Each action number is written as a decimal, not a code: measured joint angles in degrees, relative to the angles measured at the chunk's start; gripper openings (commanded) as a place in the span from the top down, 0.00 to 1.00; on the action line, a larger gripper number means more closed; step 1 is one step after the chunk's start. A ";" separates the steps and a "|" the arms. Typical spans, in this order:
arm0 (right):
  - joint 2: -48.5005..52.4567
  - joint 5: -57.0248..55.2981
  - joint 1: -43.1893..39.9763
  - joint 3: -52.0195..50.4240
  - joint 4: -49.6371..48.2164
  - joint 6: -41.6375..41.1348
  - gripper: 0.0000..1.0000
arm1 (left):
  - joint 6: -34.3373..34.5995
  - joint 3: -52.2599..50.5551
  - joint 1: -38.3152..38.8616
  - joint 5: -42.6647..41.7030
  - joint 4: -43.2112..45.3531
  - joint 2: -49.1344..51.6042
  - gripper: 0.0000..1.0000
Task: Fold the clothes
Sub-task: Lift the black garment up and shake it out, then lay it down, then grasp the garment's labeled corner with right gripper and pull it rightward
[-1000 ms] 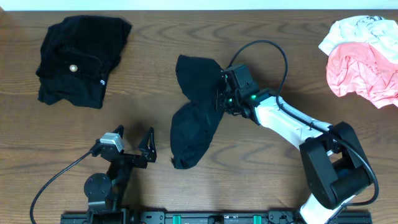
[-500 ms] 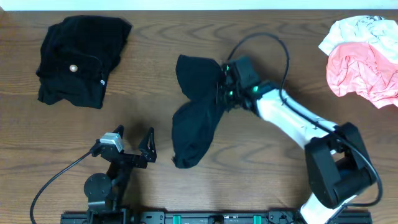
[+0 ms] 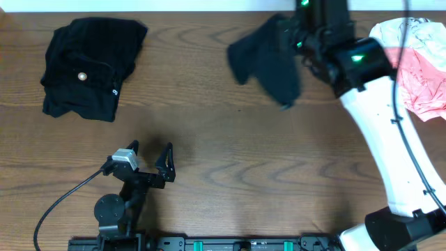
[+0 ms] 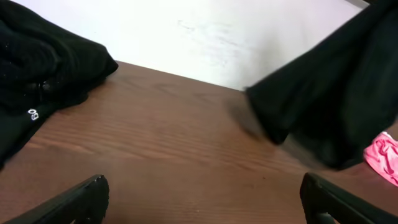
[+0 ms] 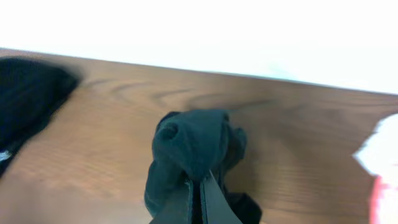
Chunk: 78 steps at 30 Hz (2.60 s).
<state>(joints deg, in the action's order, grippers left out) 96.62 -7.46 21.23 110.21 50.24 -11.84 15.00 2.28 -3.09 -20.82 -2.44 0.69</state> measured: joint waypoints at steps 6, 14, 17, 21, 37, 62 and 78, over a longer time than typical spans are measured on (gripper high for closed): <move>0.00 -6.99 -2.16 7.69 5.22 2.40 0.99 | 0.00 0.00 0.00 0.00 0.00 0.00 0.02; 0.26 18.38 -1.09 8.68 5.20 10.95 0.99 | 0.00 0.00 0.00 0.00 0.00 0.00 0.02; 0.39 28.76 -0.61 8.68 4.79 13.97 0.99 | 0.00 0.00 0.00 0.00 0.00 0.00 0.02; 0.39 25.09 -1.25 8.68 5.70 10.99 0.99 | 0.00 0.00 0.00 0.00 0.00 0.00 0.02; 0.46 -4.87 -1.57 8.68 6.58 -1.25 0.99 | 0.00 0.00 0.00 0.00 -0.02 0.00 0.02; 1.99 6.71 5.57 8.87 8.74 -0.17 0.27 | 0.00 0.00 0.00 0.00 0.00 0.00 0.02; 1.75 0.96 -5.79 7.21 17.66 -0.57 0.02 | 0.00 0.00 0.00 0.00 -0.02 0.00 0.02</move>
<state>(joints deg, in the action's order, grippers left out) 98.37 -6.50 15.44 117.43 67.90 -12.40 15.00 2.28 -3.09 -20.82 -2.46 0.69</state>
